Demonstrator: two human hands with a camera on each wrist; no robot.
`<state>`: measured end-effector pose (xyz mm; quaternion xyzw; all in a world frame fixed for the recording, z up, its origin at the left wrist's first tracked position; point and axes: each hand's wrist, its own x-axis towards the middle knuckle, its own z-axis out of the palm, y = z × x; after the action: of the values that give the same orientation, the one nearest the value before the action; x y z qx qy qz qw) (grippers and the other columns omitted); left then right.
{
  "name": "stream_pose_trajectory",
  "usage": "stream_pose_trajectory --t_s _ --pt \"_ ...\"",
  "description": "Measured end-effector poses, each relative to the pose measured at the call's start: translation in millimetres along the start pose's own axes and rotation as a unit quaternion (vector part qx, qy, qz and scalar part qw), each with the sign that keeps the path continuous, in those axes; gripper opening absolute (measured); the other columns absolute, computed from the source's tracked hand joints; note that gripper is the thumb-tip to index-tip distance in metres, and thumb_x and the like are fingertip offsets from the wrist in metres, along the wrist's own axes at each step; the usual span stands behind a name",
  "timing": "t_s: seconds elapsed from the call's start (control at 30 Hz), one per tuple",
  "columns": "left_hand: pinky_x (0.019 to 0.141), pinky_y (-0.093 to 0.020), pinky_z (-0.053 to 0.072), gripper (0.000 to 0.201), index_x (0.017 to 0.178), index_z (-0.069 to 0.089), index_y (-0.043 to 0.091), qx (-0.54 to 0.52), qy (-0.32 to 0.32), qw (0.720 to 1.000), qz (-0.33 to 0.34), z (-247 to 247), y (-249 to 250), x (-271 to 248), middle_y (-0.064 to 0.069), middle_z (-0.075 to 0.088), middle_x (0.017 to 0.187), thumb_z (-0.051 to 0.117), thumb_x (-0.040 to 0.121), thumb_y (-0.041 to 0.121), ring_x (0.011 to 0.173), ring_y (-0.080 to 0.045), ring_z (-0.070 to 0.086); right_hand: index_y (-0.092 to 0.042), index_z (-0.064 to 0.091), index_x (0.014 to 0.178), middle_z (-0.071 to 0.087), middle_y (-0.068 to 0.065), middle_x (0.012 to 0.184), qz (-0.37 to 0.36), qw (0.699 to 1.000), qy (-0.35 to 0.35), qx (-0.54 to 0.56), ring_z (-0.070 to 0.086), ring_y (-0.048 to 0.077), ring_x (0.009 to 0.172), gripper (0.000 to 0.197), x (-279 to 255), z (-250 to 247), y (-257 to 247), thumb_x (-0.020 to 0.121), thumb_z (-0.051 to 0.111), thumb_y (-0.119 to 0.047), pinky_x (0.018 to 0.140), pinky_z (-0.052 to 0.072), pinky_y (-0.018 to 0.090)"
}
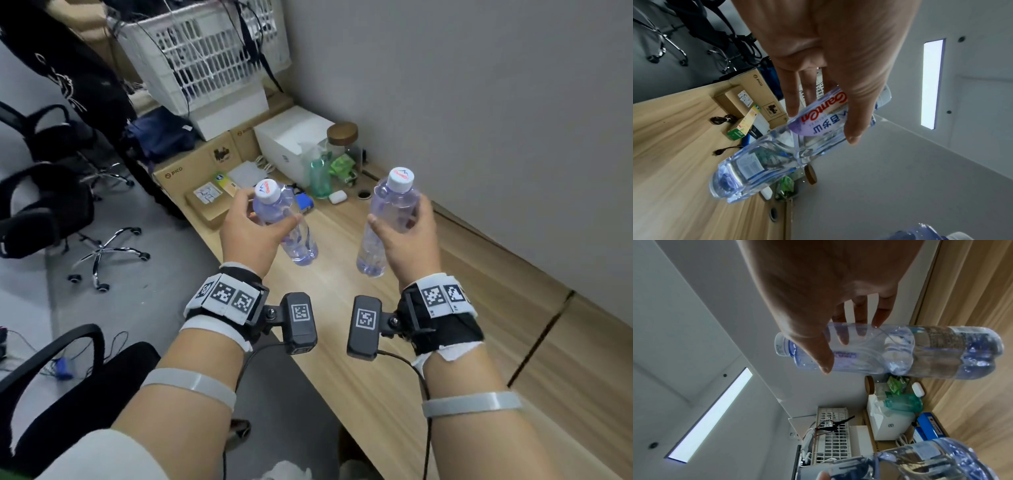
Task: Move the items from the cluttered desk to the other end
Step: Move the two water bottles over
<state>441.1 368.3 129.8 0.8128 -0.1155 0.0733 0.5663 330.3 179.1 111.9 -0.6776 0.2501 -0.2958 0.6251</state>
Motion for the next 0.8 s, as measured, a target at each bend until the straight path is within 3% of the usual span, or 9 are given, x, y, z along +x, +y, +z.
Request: stream_pose_trajectory --t_s 0.07,0.17,0.23,0.33,0.4,0.47,0.67,0.73,0.8 --pt "0.072 -0.021 0.056 0.051 0.108 0.061 0.02 0.001 -0.009 1.0 -0.011 5 -14 24 0.0 0.072 0.103 0.09 0.066 0.024 0.098 -0.023 0.067 -0.026 0.051 0.128 0.058 -0.015 0.12 0.012 1.0 0.003 -0.007 0.054 0.003 0.11 0.055 16 14 8 0.081 0.078 -0.019 0.095 0.041 0.027" --pt "0.086 -0.039 0.057 0.054 0.107 0.061 0.025 0.015 -0.028 0.999 -0.02 22 -38 61 0.005 0.072 0.102 0.091 0.063 0.032 0.099 -0.02 0.067 -0.026 0.052 0.128 0.059 -0.023 0.113 0.032 0.999 0.021 -0.003 0.053 -0.013 0.1 0.056 41 30 25 0.08 0.079 -0.017 0.092 0.043 0.024" --pt "0.088 -0.04 0.056 0.057 0.109 0.061 0.026 0.024 -0.041 0.998 -0.031 39 -54 84 0.008 0.07 0.102 0.091 0.061 0.034 0.098 -0.016 0.066 -0.025 0.051 0.13 0.061 -0.017 0.119 0.052 0.998 0.036 -0.008 0.053 -0.012 0.1 0.059 57 39 38 0.079 0.079 -0.017 0.09 0.045 0.019" --pt "0.085 -0.035 0.056 0.057 0.109 0.061 0.024 0.004 -0.074 0.997 -0.029 74 -71 118 0.007 0.068 0.104 0.09 0.061 0.033 0.097 -0.014 0.062 -0.025 0.05 0.134 0.061 -0.01 0.127 0.074 0.995 0.064 -0.034 0.057 0.002 0.106 0.063 81 50 56 0.079 0.08 -0.017 0.089 0.045 0.017" --pt "0.082 -0.017 0.05 0.056 0.11 0.06 0.021 -0.016 -0.114 0.993 -0.027 102 -82 142 0.006 0.066 0.104 0.09 0.064 0.027 0.094 -0.013 0.059 -0.027 0.05 0.133 0.06 -0.012 0.126 0.092 0.99 0.098 -0.048 0.056 0.007 0.111 0.063 97 57 68 0.079 0.08 -0.018 0.096 0.044 0.025" --pt "0.075 -0.002 0.041 0.057 0.115 0.061 0.019 -0.033 -0.157 0.987 -0.025 134 -91 166 0.007 0.064 0.104 0.09 0.066 0.02 0.092 -0.009 0.056 -0.027 0.049 0.132 0.059 -0.013 0.124 0.101 0.984 0.132 -0.066 0.055 0.007 0.113 0.061 113 64 80 0.079 0.079 -0.017 0.097 0.042 0.025" --pt "0.073 0.002 0.04 0.059 0.117 0.062 0.015 -0.069 -0.252 0.965 -0.001 217 -108 226 0.01 0.065 0.102 0.09 0.066 0.018 0.08 0.023 0.053 -0.023 0.049 0.135 0.06 -0.008 0.131 0.14 0.96 0.216 -0.114 0.056 0.01 0.118 0.064 168 72 111 0.079 0.08 -0.022 0.098 0.042 0.027" --pt "0.073 0.001 0.041 0.056 0.114 0.061 0.018 -0.066 -0.273 0.96 0.013 243 -110 239 0.011 0.066 0.101 0.089 0.065 0.019 0.08 0.021 0.055 -0.02 0.05 0.134 0.06 -0.007 0.13 0.147 0.949 0.247 -0.127 0.055 0.009 0.117 0.062 189 75 119 0.079 0.079 -0.021 0.098 0.042 0.026" --pt "0.075 -0.003 0.042 0.054 0.11 0.06 0.024 -0.053 -0.283 0.957 0.02 268 -112 251 0.012 0.066 0.099 0.089 0.064 0.022 0.081 0.011 0.059 -0.018 0.051 0.131 0.06 -0.009 0.124 0.145 0.944 0.266 -0.131 0.054 0.006 0.112 0.059 211 77 130 0.08 0.078 -0.018 0.09 0.04 0.017"
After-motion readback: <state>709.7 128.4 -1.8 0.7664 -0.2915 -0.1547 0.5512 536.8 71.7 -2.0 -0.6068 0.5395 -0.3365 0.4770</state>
